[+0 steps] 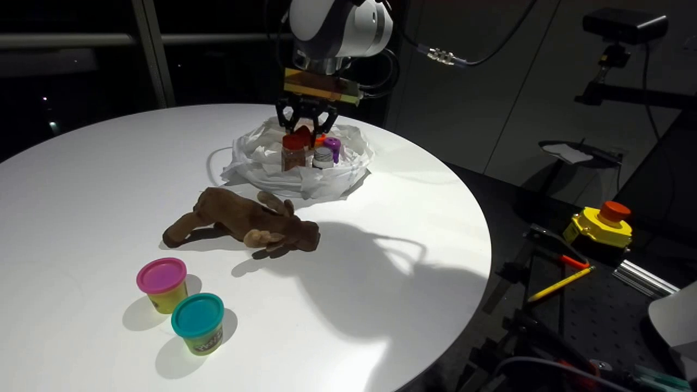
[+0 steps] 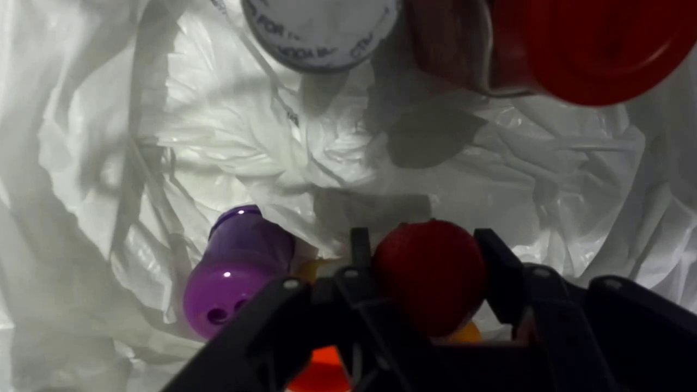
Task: Put all the objects on the table in the plastic bag
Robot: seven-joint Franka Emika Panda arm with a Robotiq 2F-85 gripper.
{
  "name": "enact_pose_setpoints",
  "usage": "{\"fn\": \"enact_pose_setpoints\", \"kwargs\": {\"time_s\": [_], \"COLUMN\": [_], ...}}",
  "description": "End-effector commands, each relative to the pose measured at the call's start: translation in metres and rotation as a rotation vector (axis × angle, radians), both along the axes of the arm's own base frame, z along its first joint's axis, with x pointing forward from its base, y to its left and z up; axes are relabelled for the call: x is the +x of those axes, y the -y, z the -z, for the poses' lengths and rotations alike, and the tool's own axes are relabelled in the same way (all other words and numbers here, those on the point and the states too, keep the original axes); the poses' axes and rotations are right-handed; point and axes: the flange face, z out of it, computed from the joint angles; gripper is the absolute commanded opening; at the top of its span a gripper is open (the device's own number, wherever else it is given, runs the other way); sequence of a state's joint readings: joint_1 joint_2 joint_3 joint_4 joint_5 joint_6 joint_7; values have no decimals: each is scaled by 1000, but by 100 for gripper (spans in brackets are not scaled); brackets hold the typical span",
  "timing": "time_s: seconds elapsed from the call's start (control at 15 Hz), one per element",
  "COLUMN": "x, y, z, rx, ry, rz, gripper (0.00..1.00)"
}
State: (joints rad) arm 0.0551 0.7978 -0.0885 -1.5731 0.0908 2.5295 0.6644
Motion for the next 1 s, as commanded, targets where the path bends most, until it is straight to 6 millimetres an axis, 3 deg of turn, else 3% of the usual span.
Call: {"fn": "enact_pose_setpoints", "kwargs": {"time_s": [0.0, 0.07, 0.13, 0.2, 0.6, 0.93], "x": [11, 8, -2, -7, -46, -108], "y": [-1, -5, -21, -31, -107, -196], "z": [-14, -25, -17, -30, -115, -179], "rx": [9, 7, 5, 9, -81, -187], "ry": [-7, -13, -15, 1, -7, -176], "rz": [-12, -27, -33, -47, -146, -375], "gripper": [81, 89, 96, 100, 100, 100]}}
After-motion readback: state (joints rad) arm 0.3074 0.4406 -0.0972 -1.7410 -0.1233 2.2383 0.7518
